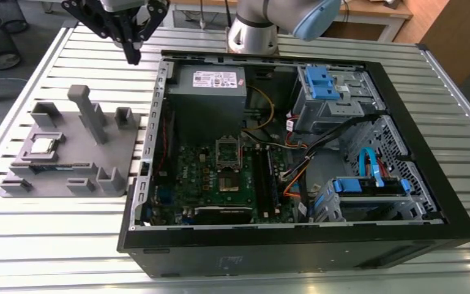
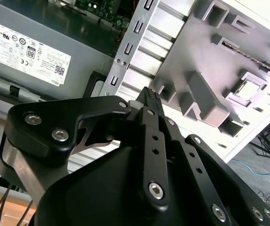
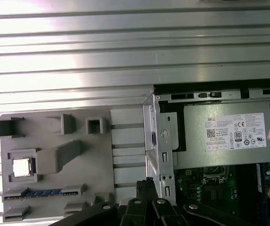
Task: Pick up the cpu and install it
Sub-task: 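Reach for the cpu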
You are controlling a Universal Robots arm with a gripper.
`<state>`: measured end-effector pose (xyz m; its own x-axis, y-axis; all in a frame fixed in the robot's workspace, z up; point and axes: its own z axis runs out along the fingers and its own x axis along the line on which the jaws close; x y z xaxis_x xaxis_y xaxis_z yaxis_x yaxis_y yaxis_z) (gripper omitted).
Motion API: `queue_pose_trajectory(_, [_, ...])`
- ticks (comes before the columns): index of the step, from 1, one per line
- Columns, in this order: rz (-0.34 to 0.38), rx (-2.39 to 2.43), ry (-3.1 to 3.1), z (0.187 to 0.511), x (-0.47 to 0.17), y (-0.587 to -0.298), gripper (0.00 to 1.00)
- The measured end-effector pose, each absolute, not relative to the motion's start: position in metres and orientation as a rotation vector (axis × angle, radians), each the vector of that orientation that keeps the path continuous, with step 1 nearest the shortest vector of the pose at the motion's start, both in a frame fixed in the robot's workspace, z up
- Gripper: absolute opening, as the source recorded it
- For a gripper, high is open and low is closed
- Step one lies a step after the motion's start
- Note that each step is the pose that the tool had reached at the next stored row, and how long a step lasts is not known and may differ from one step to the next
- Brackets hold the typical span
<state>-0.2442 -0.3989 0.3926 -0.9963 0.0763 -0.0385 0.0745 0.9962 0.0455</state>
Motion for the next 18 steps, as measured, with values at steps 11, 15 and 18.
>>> queue_pose_trajectory(11, [0.068, 0.117, 3.097, 0.393, -0.254, -0.399, 0.11])
queue_pose_trajectory(15, [0.068, 0.117, 3.096, 0.393, -0.257, -0.399, 0.11])
queue_pose_trajectory(18, [0.068, 0.117, 3.096, 0.393, -0.259, -0.399, 0.11])
